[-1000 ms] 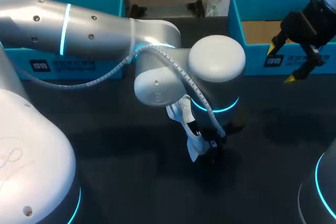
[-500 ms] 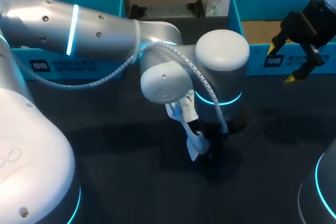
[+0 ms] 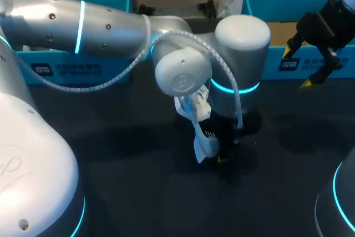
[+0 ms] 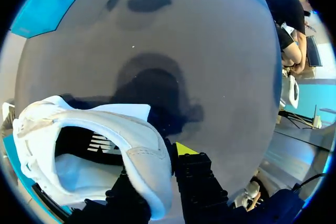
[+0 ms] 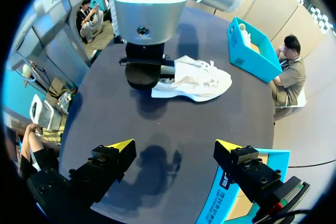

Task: Take the shoe out of the shoebox, open the shoe tongue, remove and reinsert the insole, then place the shoe into the shoebox

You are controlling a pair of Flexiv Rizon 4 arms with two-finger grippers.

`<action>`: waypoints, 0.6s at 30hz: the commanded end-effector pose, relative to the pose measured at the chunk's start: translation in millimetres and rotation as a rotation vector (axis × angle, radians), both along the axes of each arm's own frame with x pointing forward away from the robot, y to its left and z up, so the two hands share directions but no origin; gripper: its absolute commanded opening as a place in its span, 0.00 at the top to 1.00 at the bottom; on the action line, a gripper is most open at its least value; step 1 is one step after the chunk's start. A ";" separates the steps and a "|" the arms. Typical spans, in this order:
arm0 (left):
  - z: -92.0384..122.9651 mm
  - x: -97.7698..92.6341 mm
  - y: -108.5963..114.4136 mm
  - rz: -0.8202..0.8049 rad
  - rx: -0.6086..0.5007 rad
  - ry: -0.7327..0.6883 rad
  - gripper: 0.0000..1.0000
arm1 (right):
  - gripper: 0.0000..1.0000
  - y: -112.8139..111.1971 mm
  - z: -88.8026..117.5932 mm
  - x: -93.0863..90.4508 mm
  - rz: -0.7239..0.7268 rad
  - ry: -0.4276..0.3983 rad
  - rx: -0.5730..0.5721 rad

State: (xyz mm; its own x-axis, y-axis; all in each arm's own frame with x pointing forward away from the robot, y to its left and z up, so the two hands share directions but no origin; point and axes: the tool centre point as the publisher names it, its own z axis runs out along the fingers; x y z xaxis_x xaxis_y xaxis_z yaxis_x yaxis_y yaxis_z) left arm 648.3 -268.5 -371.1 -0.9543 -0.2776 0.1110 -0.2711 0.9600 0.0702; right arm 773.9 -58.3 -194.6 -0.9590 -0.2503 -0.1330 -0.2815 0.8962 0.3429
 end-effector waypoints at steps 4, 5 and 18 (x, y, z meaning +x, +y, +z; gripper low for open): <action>72.7 4.2 15.8 -0.023 -0.014 0.007 1.00 | 0.00 0.5 -0.4 1.6 0.001 0.003 -0.002; 82.8 4.0 17.7 -0.024 -0.013 -0.003 1.00 | 0.00 0.5 -0.4 1.6 0.001 0.003 -0.002; 174.8 9.4 33.3 -0.060 -0.059 0.024 1.00 | 0.00 0.5 -0.4 1.6 0.001 0.003 -0.002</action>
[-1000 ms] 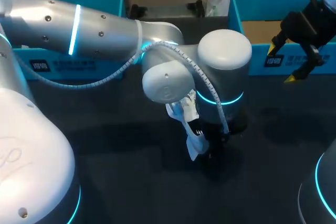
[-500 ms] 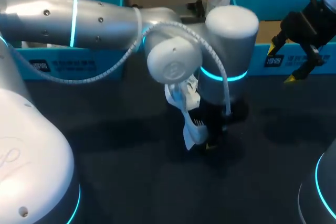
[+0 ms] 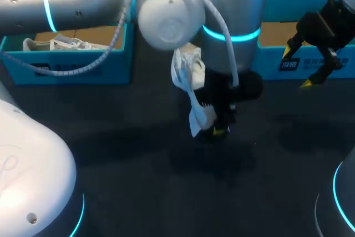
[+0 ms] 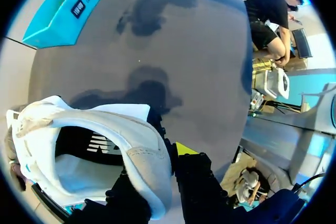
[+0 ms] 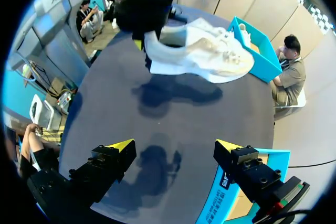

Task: Take the shoe out of the shoebox, open the shoe tongue, remove and reinsert the insole, then place the shoe into the shoebox

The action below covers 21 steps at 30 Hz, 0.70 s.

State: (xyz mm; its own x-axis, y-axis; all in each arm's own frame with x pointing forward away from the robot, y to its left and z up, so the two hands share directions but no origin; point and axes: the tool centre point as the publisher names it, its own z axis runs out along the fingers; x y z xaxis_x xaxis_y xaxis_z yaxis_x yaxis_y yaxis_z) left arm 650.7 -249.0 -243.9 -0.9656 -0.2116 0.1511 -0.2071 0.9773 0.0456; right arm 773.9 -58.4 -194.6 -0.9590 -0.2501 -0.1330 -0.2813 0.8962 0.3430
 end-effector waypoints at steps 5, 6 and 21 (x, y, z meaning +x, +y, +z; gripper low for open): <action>64.7 10.5 16.3 -0.029 -0.041 0.029 1.00 | 0.00 0.6 -0.4 1.6 0.001 0.003 -0.002; 66.4 10.9 17.0 -0.035 -0.040 0.025 1.00 | 0.00 0.6 -0.4 1.6 0.001 0.003 -0.002; 65.3 72.7 73.5 -0.137 -0.005 0.042 1.00 | 0.00 0.6 -0.4 1.6 0.001 0.003 -0.002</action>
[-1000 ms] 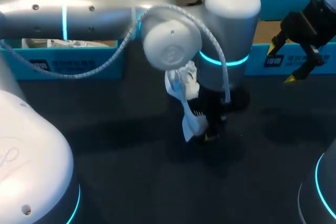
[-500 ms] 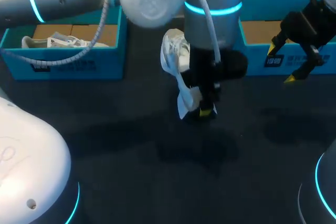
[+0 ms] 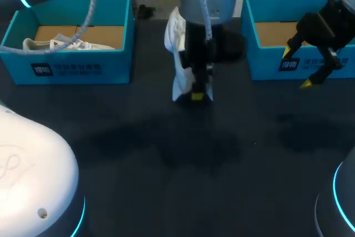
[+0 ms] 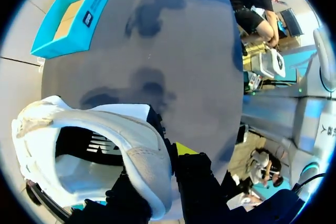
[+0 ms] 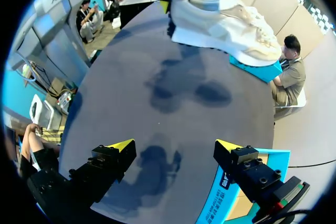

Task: Take the shoe out of the shoebox, open the shoe tongue, remove and reinsert the insole, then place the shoe into the shoebox

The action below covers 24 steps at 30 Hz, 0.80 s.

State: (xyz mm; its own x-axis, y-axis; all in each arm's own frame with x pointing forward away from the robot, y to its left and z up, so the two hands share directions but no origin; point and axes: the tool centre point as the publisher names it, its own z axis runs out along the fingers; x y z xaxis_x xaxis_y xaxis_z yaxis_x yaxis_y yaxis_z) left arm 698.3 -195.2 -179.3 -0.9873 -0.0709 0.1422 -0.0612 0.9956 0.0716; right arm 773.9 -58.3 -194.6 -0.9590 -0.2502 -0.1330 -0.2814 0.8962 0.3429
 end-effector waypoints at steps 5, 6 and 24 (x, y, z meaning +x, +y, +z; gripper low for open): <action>1.3 53.1 50.4 0.061 -0.022 0.062 1.00 | 0.00 0.5 -0.4 1.6 0.001 0.003 -0.002; 1.5 58.2 56.8 0.051 -0.015 0.063 1.00 | 0.00 0.5 -0.4 1.6 0.001 0.003 -0.002; -4.9 141.5 179.0 0.168 -0.014 0.139 1.00 | 0.00 0.5 -0.4 1.6 0.001 0.003 -0.002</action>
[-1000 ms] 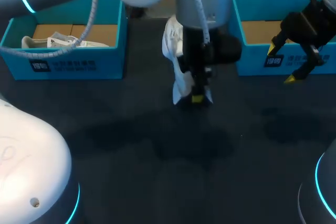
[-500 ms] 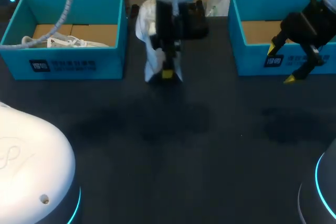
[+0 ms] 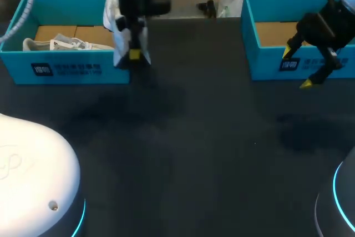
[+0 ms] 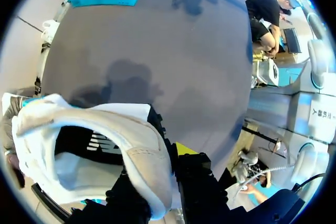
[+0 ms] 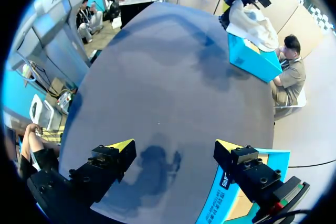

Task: Take the shoe out of the shoebox, open the shoe tongue, remove and reinsert the insole, then place the shoe into the shoebox

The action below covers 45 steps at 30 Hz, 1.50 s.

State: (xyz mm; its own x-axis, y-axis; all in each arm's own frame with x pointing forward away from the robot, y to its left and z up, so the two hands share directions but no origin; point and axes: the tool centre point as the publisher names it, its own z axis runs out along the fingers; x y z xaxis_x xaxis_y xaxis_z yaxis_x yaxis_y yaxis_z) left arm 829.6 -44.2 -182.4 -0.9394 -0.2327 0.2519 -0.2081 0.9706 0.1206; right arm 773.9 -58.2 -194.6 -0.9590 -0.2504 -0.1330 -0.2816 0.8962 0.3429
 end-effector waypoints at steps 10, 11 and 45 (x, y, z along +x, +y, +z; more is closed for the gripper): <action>-4.7 38.1 84.3 0.073 -0.043 0.029 1.00 | 0.00 0.4 -0.4 1.6 0.001 0.003 -0.002; -5.4 41.2 88.6 0.085 -0.040 0.029 1.00 | 0.00 0.4 -0.4 1.6 0.001 0.003 -0.002; 8.0 124.1 195.6 0.258 -0.008 -0.025 1.00 | 0.00 0.4 -0.4 1.6 0.001 0.003 -0.002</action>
